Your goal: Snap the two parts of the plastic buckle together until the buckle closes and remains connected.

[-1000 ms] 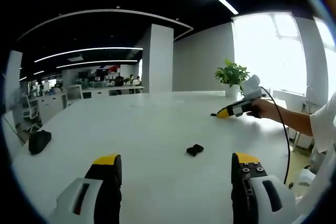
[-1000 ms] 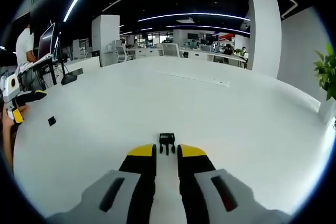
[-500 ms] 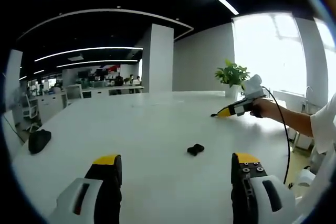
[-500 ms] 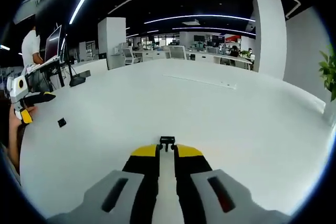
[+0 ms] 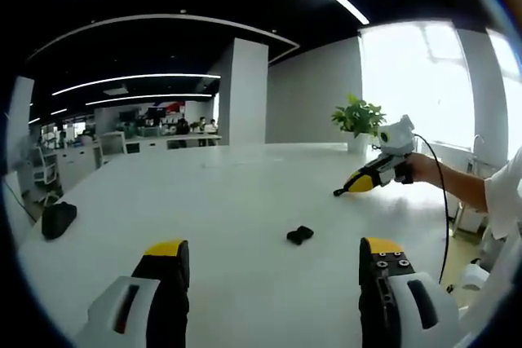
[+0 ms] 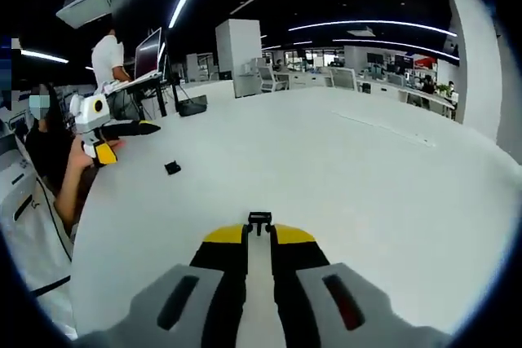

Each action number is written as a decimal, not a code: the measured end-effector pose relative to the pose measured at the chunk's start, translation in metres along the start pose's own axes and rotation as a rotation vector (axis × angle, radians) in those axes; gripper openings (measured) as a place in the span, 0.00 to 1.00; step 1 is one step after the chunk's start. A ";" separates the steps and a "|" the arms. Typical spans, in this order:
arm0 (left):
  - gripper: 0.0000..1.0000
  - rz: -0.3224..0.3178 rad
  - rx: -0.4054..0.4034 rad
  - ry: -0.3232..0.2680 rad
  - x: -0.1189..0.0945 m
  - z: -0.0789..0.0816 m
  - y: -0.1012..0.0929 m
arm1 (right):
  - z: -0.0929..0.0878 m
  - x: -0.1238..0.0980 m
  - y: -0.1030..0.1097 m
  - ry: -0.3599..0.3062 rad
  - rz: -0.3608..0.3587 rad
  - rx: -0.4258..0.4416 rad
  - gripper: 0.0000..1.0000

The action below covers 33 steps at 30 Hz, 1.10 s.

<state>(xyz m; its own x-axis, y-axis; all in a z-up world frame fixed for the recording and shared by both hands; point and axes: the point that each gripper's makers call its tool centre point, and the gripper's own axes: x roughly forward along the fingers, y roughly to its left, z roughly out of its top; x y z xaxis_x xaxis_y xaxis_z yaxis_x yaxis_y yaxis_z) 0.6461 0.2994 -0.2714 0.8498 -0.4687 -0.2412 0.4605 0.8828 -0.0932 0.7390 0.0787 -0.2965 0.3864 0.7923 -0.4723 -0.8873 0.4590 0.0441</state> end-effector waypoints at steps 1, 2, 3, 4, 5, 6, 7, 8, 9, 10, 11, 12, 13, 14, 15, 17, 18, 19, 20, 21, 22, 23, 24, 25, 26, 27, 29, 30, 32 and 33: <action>0.88 -0.001 0.000 0.001 0.000 0.000 0.000 | 0.001 0.001 0.002 -0.004 0.021 -0.012 0.09; 0.88 -0.004 0.002 0.004 0.000 -0.001 -0.001 | 0.001 0.002 0.007 -0.009 0.048 -0.017 0.09; 0.88 -0.004 0.003 0.007 0.000 -0.001 -0.002 | 0.000 0.003 0.011 -0.002 0.068 -0.013 0.09; 0.88 -0.004 0.005 0.008 0.000 -0.001 -0.002 | 0.001 0.004 0.014 -0.004 0.085 -0.025 0.09; 0.88 -0.004 0.005 0.009 0.000 -0.001 -0.002 | 0.001 0.004 0.016 -0.004 0.100 -0.035 0.09; 0.88 -0.005 0.006 0.010 0.000 -0.001 -0.003 | 0.001 0.004 0.018 -0.003 0.110 -0.035 0.09; 0.88 -0.006 0.006 0.010 0.000 -0.001 -0.003 | 0.001 0.004 0.022 -0.001 0.133 -0.046 0.09; 0.88 -0.006 0.005 0.010 -0.001 -0.001 -0.003 | 0.002 0.004 0.027 -0.003 0.157 -0.057 0.09; 0.88 -0.007 0.006 0.010 -0.001 -0.001 -0.003 | 0.003 0.004 0.032 -0.004 0.186 -0.078 0.09; 0.88 -0.007 0.007 0.010 -0.001 -0.001 -0.003 | 0.002 0.004 0.034 0.000 0.194 -0.083 0.09; 0.88 -0.007 0.007 0.010 -0.001 -0.001 -0.003 | 0.003 0.004 0.035 0.003 0.196 -0.095 0.09; 0.88 -0.007 0.007 0.009 -0.001 -0.001 -0.003 | 0.002 0.004 0.037 0.013 0.206 -0.123 0.09; 0.88 -0.007 0.006 0.010 -0.001 0.000 -0.003 | 0.002 0.004 0.037 0.017 0.209 -0.130 0.09; 0.88 -0.008 0.007 0.010 -0.001 0.000 -0.003 | 0.001 0.004 0.038 0.025 0.212 -0.140 0.09; 0.88 -0.009 0.007 0.010 -0.001 0.000 -0.003 | 0.001 0.004 0.038 0.030 0.216 -0.145 0.09; 0.88 -0.012 0.008 0.009 -0.001 0.000 -0.004 | 0.001 0.003 0.039 0.041 0.236 -0.160 0.09; 0.88 -0.015 0.008 0.009 -0.001 0.000 -0.005 | 0.002 0.002 0.040 0.045 0.241 -0.169 0.09; 0.88 -0.016 0.009 0.010 -0.001 0.000 -0.005 | 0.002 0.001 0.042 0.052 0.256 -0.198 0.09; 0.88 -0.017 0.011 0.012 0.000 0.000 -0.005 | 0.002 0.000 0.042 0.058 0.257 -0.203 0.09; 0.88 -0.018 0.012 0.014 0.000 -0.001 -0.005 | 0.003 0.000 0.041 0.070 0.254 -0.207 0.09; 0.88 -0.018 0.013 0.016 0.000 -0.001 -0.005 | 0.003 0.000 0.040 0.075 0.254 -0.213 0.09; 0.88 -0.018 0.013 0.015 0.001 0.000 -0.005 | 0.003 0.000 0.039 0.084 0.256 -0.220 0.09; 0.88 -0.019 0.012 0.013 0.001 0.000 -0.005 | 0.003 0.000 0.038 0.093 0.257 -0.225 0.09; 0.88 -0.022 0.011 0.009 0.001 0.001 -0.006 | 0.002 -0.001 0.038 0.105 0.259 -0.232 0.09; 0.88 -0.024 0.010 0.006 0.002 0.002 -0.006 | 0.002 -0.001 0.038 0.114 0.261 -0.237 0.09; 0.88 -0.027 0.011 0.003 0.002 0.004 -0.007 | 0.002 -0.001 0.038 0.119 0.265 -0.238 0.09; 0.88 -0.030 0.013 0.000 0.003 0.005 -0.009 | 0.002 -0.002 0.039 0.123 0.269 -0.234 0.10; 0.88 -0.031 0.014 -0.002 0.003 0.005 -0.009 | 0.002 -0.002 0.039 0.123 0.269 -0.232 0.10; 0.88 -0.031 0.011 -0.006 0.003 0.006 -0.011 | 0.001 -0.002 0.040 0.123 0.267 -0.236 0.13; 0.88 -0.032 0.009 -0.009 0.003 0.006 -0.012 | 0.001 -0.002 0.040 0.124 0.268 -0.238 0.17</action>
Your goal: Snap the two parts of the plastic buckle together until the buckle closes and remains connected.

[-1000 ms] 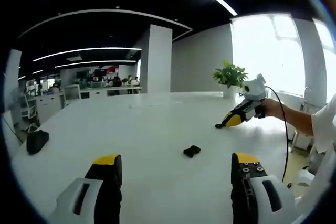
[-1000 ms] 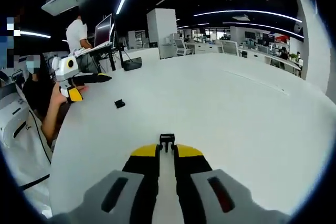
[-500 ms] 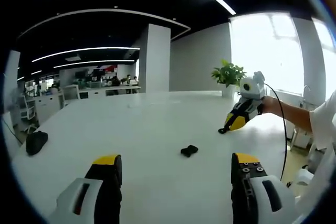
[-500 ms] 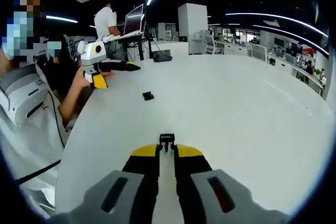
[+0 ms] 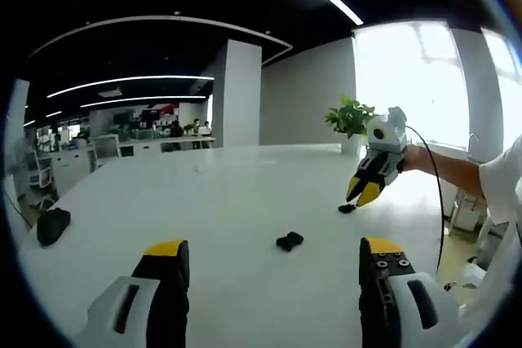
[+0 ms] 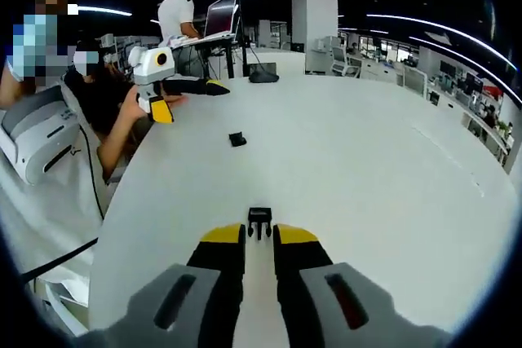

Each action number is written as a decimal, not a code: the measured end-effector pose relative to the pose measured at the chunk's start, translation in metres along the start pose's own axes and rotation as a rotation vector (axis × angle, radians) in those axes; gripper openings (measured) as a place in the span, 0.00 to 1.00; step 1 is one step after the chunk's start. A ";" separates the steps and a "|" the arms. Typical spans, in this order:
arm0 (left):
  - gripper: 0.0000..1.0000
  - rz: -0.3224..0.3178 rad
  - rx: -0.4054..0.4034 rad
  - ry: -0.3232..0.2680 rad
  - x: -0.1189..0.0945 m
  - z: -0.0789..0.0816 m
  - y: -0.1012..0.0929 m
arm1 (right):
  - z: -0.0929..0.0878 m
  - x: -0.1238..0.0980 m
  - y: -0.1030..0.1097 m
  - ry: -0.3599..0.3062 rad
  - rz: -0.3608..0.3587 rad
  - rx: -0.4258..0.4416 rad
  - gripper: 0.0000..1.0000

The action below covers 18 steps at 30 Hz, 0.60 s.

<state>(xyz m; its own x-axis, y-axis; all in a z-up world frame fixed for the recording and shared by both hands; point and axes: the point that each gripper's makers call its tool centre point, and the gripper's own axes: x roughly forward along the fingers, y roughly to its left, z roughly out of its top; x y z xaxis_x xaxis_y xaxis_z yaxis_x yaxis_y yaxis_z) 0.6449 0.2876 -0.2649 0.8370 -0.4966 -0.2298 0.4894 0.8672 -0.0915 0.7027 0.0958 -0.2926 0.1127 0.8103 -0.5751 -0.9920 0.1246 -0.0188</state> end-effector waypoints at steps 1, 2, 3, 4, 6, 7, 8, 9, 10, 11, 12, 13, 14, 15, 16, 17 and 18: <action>0.88 -0.001 -0.001 -0.001 0.000 0.000 -0.001 | 0.001 0.000 0.001 -0.002 -0.001 0.000 0.20; 0.88 -0.001 0.000 0.001 0.000 0.000 -0.002 | 0.002 0.000 0.003 -0.006 0.001 -0.002 0.20; 0.88 -0.001 0.004 0.004 -0.001 0.000 -0.002 | 0.003 0.001 0.006 -0.011 0.003 -0.006 0.20; 0.88 0.000 0.007 0.006 -0.001 0.000 -0.003 | 0.005 0.002 0.007 -0.012 -0.001 -0.009 0.21; 0.88 -0.001 0.009 0.006 -0.001 0.001 -0.003 | 0.007 0.005 0.007 -0.012 -0.014 -0.016 0.24; 0.88 -0.002 0.009 0.005 -0.001 0.002 -0.003 | 0.008 0.005 0.006 -0.013 -0.023 -0.011 0.24; 0.88 -0.002 0.009 0.005 -0.002 0.002 -0.003 | 0.009 0.006 0.006 -0.013 -0.026 -0.009 0.24; 0.88 -0.001 0.010 0.004 -0.002 0.003 -0.004 | 0.009 0.006 0.006 -0.014 -0.026 -0.011 0.24; 0.88 0.000 0.011 0.004 -0.003 0.003 -0.004 | 0.010 0.007 0.005 -0.015 -0.027 -0.009 0.24; 0.88 0.002 0.011 0.005 -0.004 0.003 -0.004 | 0.010 0.007 0.004 -0.013 -0.028 -0.008 0.24; 0.88 0.003 0.010 0.006 -0.005 0.002 -0.004 | 0.009 0.007 0.004 -0.008 -0.024 -0.010 0.22; 0.88 0.006 0.010 0.008 -0.005 0.001 -0.004 | 0.009 0.008 0.004 -0.008 -0.024 -0.010 0.21; 0.88 0.008 0.011 0.010 -0.006 0.001 -0.004 | 0.010 0.008 0.003 -0.006 -0.026 -0.005 0.21; 0.88 0.010 0.010 0.011 -0.007 0.000 -0.004 | 0.010 0.008 0.002 -0.005 -0.026 0.000 0.21; 0.88 0.012 0.009 0.011 -0.007 0.000 -0.004 | 0.011 0.008 0.002 -0.005 -0.024 0.002 0.21; 0.88 0.014 0.008 0.010 -0.007 0.001 -0.003 | 0.011 0.009 0.002 -0.004 -0.027 0.004 0.21; 0.88 0.015 0.008 0.008 -0.007 0.001 -0.003 | 0.012 0.009 0.002 -0.001 -0.031 0.004 0.21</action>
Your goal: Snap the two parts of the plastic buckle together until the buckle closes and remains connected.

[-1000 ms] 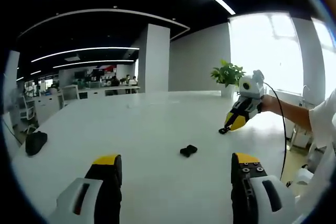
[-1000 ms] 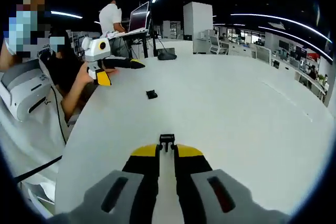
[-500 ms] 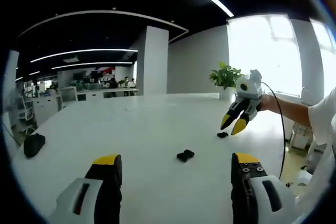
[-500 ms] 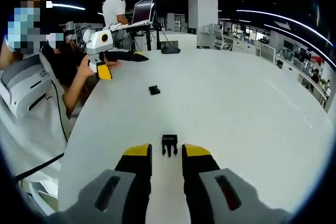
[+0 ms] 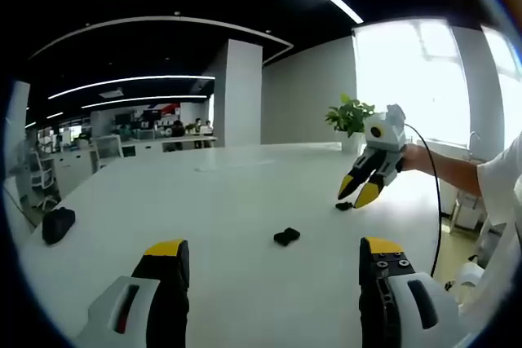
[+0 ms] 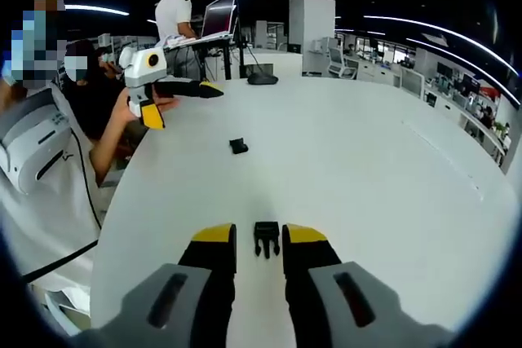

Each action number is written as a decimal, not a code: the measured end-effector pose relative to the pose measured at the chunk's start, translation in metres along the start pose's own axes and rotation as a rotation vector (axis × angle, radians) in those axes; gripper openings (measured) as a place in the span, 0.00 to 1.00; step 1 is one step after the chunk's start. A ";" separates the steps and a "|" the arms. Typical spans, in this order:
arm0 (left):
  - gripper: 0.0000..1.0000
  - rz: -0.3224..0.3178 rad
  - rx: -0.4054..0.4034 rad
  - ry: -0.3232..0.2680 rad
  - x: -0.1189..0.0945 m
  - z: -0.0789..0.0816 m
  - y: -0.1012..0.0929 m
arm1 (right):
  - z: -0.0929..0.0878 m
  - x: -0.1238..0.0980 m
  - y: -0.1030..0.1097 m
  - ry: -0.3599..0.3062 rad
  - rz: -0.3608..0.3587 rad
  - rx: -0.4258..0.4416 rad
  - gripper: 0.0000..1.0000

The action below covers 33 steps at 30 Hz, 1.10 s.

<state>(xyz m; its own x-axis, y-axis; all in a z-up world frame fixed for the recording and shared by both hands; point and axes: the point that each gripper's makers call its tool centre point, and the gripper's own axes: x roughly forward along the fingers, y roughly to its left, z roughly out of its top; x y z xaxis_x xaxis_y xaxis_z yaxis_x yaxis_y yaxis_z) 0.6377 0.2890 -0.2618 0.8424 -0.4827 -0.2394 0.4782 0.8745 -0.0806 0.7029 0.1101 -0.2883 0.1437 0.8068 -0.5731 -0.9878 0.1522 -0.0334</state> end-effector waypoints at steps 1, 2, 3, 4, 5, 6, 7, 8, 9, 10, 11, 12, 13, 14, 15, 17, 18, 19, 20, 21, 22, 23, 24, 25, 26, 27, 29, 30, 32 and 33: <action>0.88 0.001 -0.001 -0.002 0.000 0.000 0.000 | -0.001 0.000 -0.001 0.007 -0.002 -0.003 0.21; 0.88 0.000 -0.003 -0.003 0.000 0.001 0.000 | -0.001 0.001 -0.002 0.011 -0.009 -0.005 0.21; 0.88 0.000 -0.004 -0.004 0.000 0.001 0.000 | -0.001 0.001 -0.003 0.015 -0.012 -0.006 0.21; 0.88 -0.001 -0.003 -0.005 0.000 0.001 0.000 | -0.002 0.002 -0.003 0.018 -0.011 -0.009 0.21; 0.88 -0.001 -0.003 -0.004 0.001 0.002 0.000 | -0.002 0.002 -0.004 0.019 -0.011 -0.008 0.21; 0.88 -0.002 -0.002 -0.004 0.001 0.002 0.001 | -0.001 0.003 -0.004 0.017 -0.013 -0.004 0.20; 0.88 -0.002 -0.002 -0.004 0.001 0.002 0.001 | -0.001 0.004 -0.003 0.018 -0.008 -0.007 0.20; 0.88 -0.002 -0.002 -0.005 0.000 0.002 0.001 | -0.001 0.004 -0.003 0.020 -0.007 -0.010 0.20; 0.88 -0.002 -0.003 -0.005 0.000 0.002 0.002 | -0.001 0.006 -0.003 0.030 -0.013 -0.021 0.20; 0.88 -0.001 -0.004 -0.006 0.000 0.002 0.002 | -0.001 0.007 -0.003 0.033 -0.014 -0.025 0.20; 0.88 0.000 -0.005 -0.006 0.000 0.002 0.003 | -0.001 0.009 -0.003 0.037 -0.012 -0.027 0.20; 0.88 0.001 -0.006 -0.005 0.000 0.002 0.003 | -0.001 0.010 -0.003 0.038 -0.009 -0.024 0.20; 0.88 0.002 -0.006 -0.005 -0.001 0.001 0.004 | 0.000 0.011 -0.003 0.037 -0.007 -0.019 0.19; 0.88 0.002 -0.007 -0.005 -0.001 0.001 0.004 | 0.000 0.012 -0.003 0.038 -0.003 -0.016 0.19; 0.88 0.003 -0.007 -0.005 -0.001 0.001 0.005 | 0.000 0.012 -0.003 0.039 -0.002 -0.016 0.18; 0.88 0.003 -0.008 -0.006 -0.002 0.001 0.005 | -0.002 0.013 -0.004 0.051 -0.008 -0.006 0.17; 0.88 0.003 -0.009 -0.005 -0.002 0.000 0.006 | -0.001 0.013 -0.004 0.048 -0.007 -0.007 0.15; 0.88 0.005 -0.010 -0.005 -0.002 0.000 0.006 | -0.002 0.013 -0.004 0.046 -0.007 -0.003 0.13; 0.88 0.006 -0.010 -0.005 -0.003 0.000 0.007 | -0.002 0.014 -0.005 0.047 -0.010 0.001 0.12; 0.88 0.007 -0.011 -0.005 -0.003 -0.001 0.007 | -0.002 0.014 -0.005 0.045 -0.009 0.002 0.12; 0.88 0.007 -0.011 -0.005 -0.003 -0.001 0.008 | -0.002 0.014 -0.004 0.045 -0.006 0.004 0.12; 0.88 0.008 -0.012 -0.006 -0.003 -0.001 0.008 | -0.002 0.014 -0.004 0.045 -0.007 0.005 0.12; 0.88 0.008 -0.013 -0.008 -0.003 -0.001 0.008 | -0.001 0.013 -0.005 0.043 -0.012 0.004 0.12; 0.88 0.008 -0.014 -0.008 -0.003 -0.001 0.008 | 0.000 0.013 -0.005 0.035 -0.015 0.005 0.12; 0.88 0.007 -0.014 -0.009 -0.003 -0.001 0.008 | 0.001 0.013 -0.004 0.028 -0.014 0.007 0.12; 0.88 0.007 -0.015 -0.008 -0.004 -0.002 0.008 | 0.002 0.012 -0.004 0.024 -0.013 0.010 0.12; 0.88 0.006 -0.015 -0.007 -0.004 -0.002 0.008 | 0.005 0.012 -0.003 0.004 -0.014 0.009 0.12; 0.88 0.005 -0.015 -0.007 -0.004 -0.003 0.007 | 0.007 0.012 -0.003 -0.003 -0.014 0.013 0.12; 0.88 0.003 -0.016 -0.008 -0.004 -0.003 0.007 | 0.010 0.012 -0.001 -0.025 -0.008 0.011 0.11; 0.88 0.003 -0.016 -0.008 -0.004 -0.003 0.006 | 0.011 0.012 -0.001 -0.036 -0.007 0.016 0.11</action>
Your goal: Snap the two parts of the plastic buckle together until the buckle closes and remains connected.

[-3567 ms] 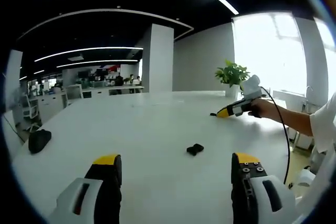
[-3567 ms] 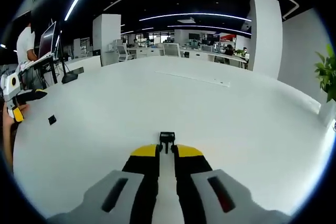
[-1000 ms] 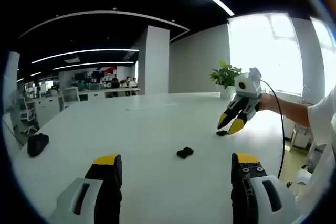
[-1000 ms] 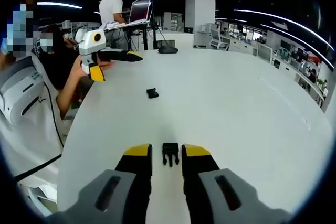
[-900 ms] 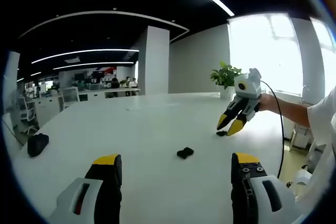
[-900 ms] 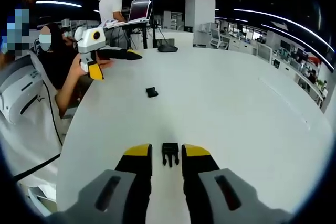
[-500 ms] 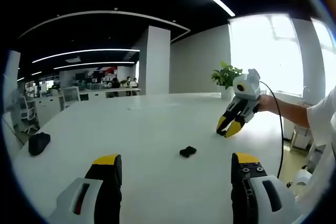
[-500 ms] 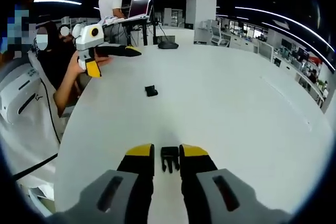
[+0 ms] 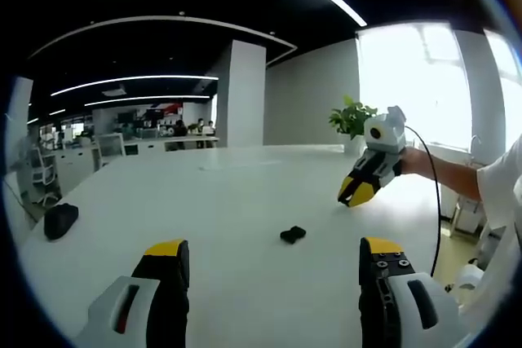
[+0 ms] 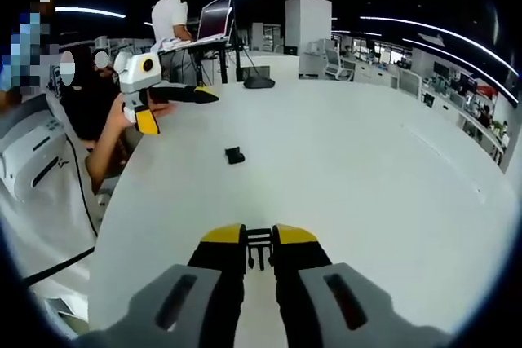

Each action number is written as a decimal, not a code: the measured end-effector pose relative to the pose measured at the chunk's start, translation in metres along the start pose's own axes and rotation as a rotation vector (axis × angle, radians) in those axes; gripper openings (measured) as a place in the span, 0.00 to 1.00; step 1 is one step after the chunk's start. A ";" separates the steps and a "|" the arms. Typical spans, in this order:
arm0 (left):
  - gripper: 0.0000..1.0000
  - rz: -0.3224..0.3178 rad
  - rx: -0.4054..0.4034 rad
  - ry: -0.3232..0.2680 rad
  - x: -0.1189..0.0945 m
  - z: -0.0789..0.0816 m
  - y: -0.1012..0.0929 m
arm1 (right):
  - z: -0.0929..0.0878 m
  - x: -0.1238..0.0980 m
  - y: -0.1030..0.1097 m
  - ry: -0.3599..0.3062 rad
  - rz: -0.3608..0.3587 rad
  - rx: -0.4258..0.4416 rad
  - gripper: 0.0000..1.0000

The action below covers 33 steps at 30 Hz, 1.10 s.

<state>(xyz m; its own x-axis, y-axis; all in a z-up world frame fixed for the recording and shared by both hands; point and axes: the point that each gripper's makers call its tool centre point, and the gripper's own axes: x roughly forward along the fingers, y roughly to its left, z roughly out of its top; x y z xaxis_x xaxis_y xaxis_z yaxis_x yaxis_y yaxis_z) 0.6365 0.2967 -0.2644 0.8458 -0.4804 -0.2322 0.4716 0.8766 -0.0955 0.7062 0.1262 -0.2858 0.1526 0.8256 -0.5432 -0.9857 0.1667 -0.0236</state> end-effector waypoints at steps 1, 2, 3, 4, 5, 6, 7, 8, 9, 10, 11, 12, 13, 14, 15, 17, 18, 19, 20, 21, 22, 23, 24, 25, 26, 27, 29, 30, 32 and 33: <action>0.88 0.000 0.000 0.001 0.000 0.000 0.000 | 0.001 0.000 0.001 -0.007 0.003 0.002 0.11; 0.88 0.002 0.001 0.001 0.000 0.000 0.000 | 0.004 0.000 0.001 -0.029 0.005 -0.001 0.11; 0.88 0.002 0.001 0.001 -0.001 0.000 0.000 | 0.005 0.000 0.001 -0.043 0.008 0.003 0.11; 0.88 0.001 0.001 0.000 -0.001 0.000 -0.001 | 0.008 0.000 0.002 -0.067 0.014 0.004 0.11; 0.88 0.000 0.000 -0.001 -0.001 0.000 -0.001 | 0.014 0.001 0.003 -0.109 0.016 0.001 0.11; 0.88 0.000 -0.001 0.000 -0.001 -0.001 -0.001 | 0.017 0.000 0.003 -0.135 0.016 0.011 0.11; 0.88 0.000 -0.001 0.002 -0.001 -0.001 -0.001 | 0.018 0.001 0.002 -0.150 0.014 0.026 0.11; 0.88 0.000 0.000 0.004 -0.001 -0.001 -0.001 | 0.019 0.000 0.001 -0.159 0.015 0.033 0.11; 0.88 -0.001 0.000 0.005 -0.001 -0.002 -0.001 | 0.021 0.000 0.001 -0.181 0.013 0.035 0.11; 0.88 -0.001 0.001 0.005 -0.001 -0.002 -0.001 | 0.023 0.000 0.001 -0.203 0.015 0.040 0.11; 0.88 -0.002 0.001 0.005 -0.001 -0.002 -0.002 | 0.025 0.000 0.000 -0.216 0.018 0.051 0.11; 0.88 -0.003 0.001 0.005 -0.001 -0.001 -0.002 | 0.028 -0.001 0.000 -0.243 0.018 0.062 0.11; 0.88 -0.003 0.002 0.004 -0.001 -0.001 -0.002 | 0.029 -0.001 0.000 -0.257 0.020 0.067 0.11; 0.88 -0.002 0.003 0.004 -0.001 -0.001 -0.002 | 0.030 -0.002 0.000 -0.270 0.021 0.070 0.11; 0.88 0.000 0.003 0.003 -0.002 -0.001 -0.002 | 0.034 -0.003 -0.001 -0.302 0.018 0.077 0.11; 0.88 0.000 0.001 0.002 -0.002 -0.001 -0.002 | 0.038 -0.004 -0.002 -0.335 0.015 0.087 0.11; 0.88 0.001 0.001 0.001 -0.002 -0.001 -0.002 | 0.043 -0.007 -0.002 -0.382 0.014 0.100 0.11; 0.88 0.001 0.001 0.001 -0.002 -0.001 -0.002 | 0.043 -0.008 -0.003 -0.394 0.011 0.104 0.11; 0.88 0.001 0.002 0.002 -0.002 -0.001 -0.003 | 0.045 -0.009 -0.004 -0.409 0.006 0.105 0.11; 0.88 0.001 0.003 0.002 -0.002 -0.001 -0.003 | 0.046 -0.010 -0.005 -0.424 0.004 0.105 0.11; 0.88 0.000 0.003 0.002 -0.002 -0.001 -0.003 | 0.047 -0.012 -0.005 -0.440 0.003 0.102 0.11; 0.88 -0.001 0.003 0.003 -0.002 -0.001 -0.004 | 0.049 -0.013 -0.005 -0.454 0.003 0.103 0.11; 0.88 -0.002 0.004 0.003 -0.002 -0.001 -0.004 | 0.051 -0.014 -0.004 -0.467 0.006 0.100 0.11; 0.88 -0.002 0.005 0.003 -0.002 -0.001 -0.004 | 0.053 -0.015 -0.003 -0.484 0.011 0.088 0.11; 0.88 -0.002 0.005 0.002 -0.002 -0.001 -0.004 | 0.055 -0.016 -0.002 -0.495 0.014 0.079 0.11; 0.88 -0.002 0.004 0.002 -0.002 -0.001 -0.004 | 0.057 -0.018 -0.001 -0.511 0.016 0.076 0.11; 0.88 -0.003 0.002 0.002 -0.002 -0.002 -0.005 | 0.064 -0.023 0.002 -0.561 0.032 0.071 0.11; 0.88 -0.004 0.001 0.002 -0.001 -0.002 -0.005 | 0.066 -0.025 0.003 -0.578 0.033 0.073 0.11; 0.88 -0.006 0.001 0.004 -0.001 -0.002 -0.006 | 0.072 -0.030 0.004 -0.618 0.045 0.075 0.11; 0.88 -0.009 0.002 0.005 0.000 -0.002 -0.007 | 0.073 -0.031 0.004 -0.628 0.045 0.078 0.11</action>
<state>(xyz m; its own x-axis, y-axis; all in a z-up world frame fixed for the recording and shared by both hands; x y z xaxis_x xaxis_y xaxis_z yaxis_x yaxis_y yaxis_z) 0.6325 0.2911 -0.2659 0.8399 -0.4885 -0.2365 0.4802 0.8720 -0.0954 0.7027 0.1407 -0.2076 0.1468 0.9877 0.0547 -0.9877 0.1434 0.0618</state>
